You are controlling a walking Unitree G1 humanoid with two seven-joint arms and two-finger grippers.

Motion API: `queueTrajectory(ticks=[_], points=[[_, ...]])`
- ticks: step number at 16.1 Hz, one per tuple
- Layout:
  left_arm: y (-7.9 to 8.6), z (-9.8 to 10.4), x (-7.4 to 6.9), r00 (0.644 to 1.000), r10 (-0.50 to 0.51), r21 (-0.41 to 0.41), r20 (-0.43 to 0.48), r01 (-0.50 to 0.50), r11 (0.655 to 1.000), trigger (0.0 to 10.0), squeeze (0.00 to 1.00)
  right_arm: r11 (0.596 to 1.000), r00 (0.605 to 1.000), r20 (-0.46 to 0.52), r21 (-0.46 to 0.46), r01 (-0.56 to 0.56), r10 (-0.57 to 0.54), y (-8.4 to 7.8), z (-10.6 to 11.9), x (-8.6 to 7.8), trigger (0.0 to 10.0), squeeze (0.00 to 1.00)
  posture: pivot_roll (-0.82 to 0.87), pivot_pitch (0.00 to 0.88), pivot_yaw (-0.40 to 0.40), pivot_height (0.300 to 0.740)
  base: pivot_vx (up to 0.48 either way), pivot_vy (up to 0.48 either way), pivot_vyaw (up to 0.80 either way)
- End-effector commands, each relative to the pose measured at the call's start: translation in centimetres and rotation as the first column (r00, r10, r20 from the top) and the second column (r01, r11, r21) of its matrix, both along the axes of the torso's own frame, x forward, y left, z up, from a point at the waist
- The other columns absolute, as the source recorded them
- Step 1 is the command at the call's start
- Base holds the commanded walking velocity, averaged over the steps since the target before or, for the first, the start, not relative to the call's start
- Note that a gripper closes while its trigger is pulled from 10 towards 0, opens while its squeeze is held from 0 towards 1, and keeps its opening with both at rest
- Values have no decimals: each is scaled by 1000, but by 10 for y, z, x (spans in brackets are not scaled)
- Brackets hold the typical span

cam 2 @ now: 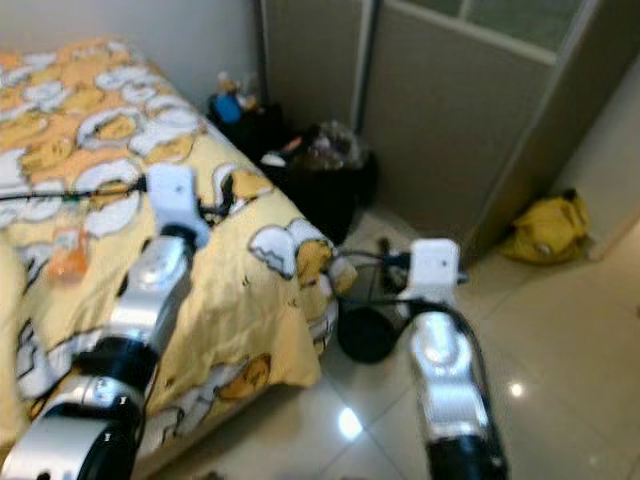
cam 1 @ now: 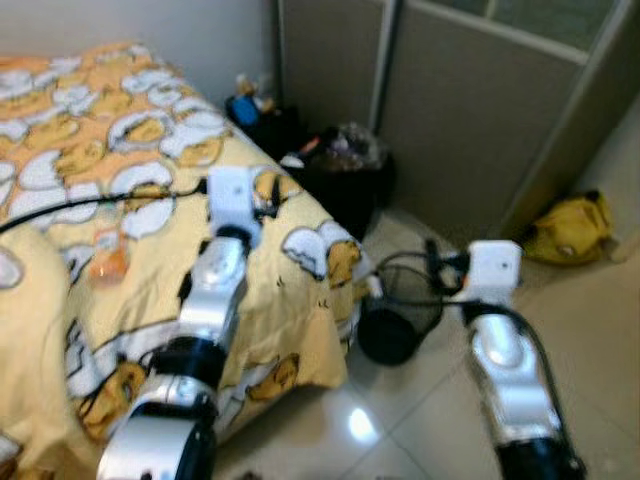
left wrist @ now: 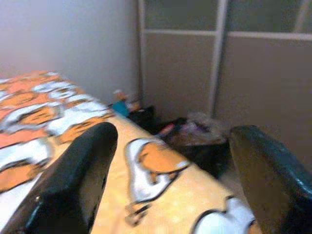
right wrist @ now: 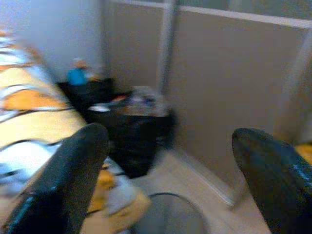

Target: Clean up the room

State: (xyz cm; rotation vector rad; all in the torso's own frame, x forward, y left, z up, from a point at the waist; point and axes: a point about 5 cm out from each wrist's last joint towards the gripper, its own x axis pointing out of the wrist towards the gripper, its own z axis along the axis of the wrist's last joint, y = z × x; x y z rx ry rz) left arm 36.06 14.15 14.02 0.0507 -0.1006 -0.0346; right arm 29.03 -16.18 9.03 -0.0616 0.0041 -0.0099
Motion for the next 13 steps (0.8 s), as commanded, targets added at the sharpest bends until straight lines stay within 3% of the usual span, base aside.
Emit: queueTrajectory(ticks=[1, 4, 5, 6, 11, 12, 13], points=[[4, -3, 0, 1000, 21, -23, -21, -21, 1000, 0, 0, 1000, 1000, 24, 5, -16, 16, 2, 4, -1, 0, 0, -28, 0, 11, 740, 0, 0, 0], [2, -5, 1, 1000, 11, 6, -27, -11, 1000, 0, 0, 1000, 1000, 16, -4, -13, 13, 1, 2, 1, 0, 0, -26, 0, 13, 740, 0, 0, 0], [-1, -4, 1, 1000, -9, 29, -21, 10, 1000, 3137, 0, 1000, 1000, 11, -6, -14, 14, 1, 1, 1, 0, 0, -26, 0, 12, 740, 0, 0, 0], [-4, -5, 0, 999, -29, 18, -16, 29, 999, 0, 0, 1000, 1000, 6, -10, -14, 14, 0, 1, 1, 0, 0, -27, 0, 14, 740, 0, 0, 0], [-3, -31, -14, 994, -17, 38, -107, 21, 999, 0, 0, 1000, 1000, -19, 0, -22, 22, 1, -6, -2, 0, 0, -24, 0, 13, 740, 0, 0, 0], [-4, -32, -15, 994, -16, 36, -112, 21, 999, 10000, 733, 999, 999, -21, 27, -28, 28, 3, -6, -2, 10000, 1000, -24, 0, 13, 740, 0, 0, 0], [-4, -31, -15, 995, -16, 35, -100, 20, 999, 10000, 1000, 998, 998, -18, 44, -52, 53, 5, -6, -2, 10000, 1000, -20, 0, 10, 740, 0, 0, 0]])
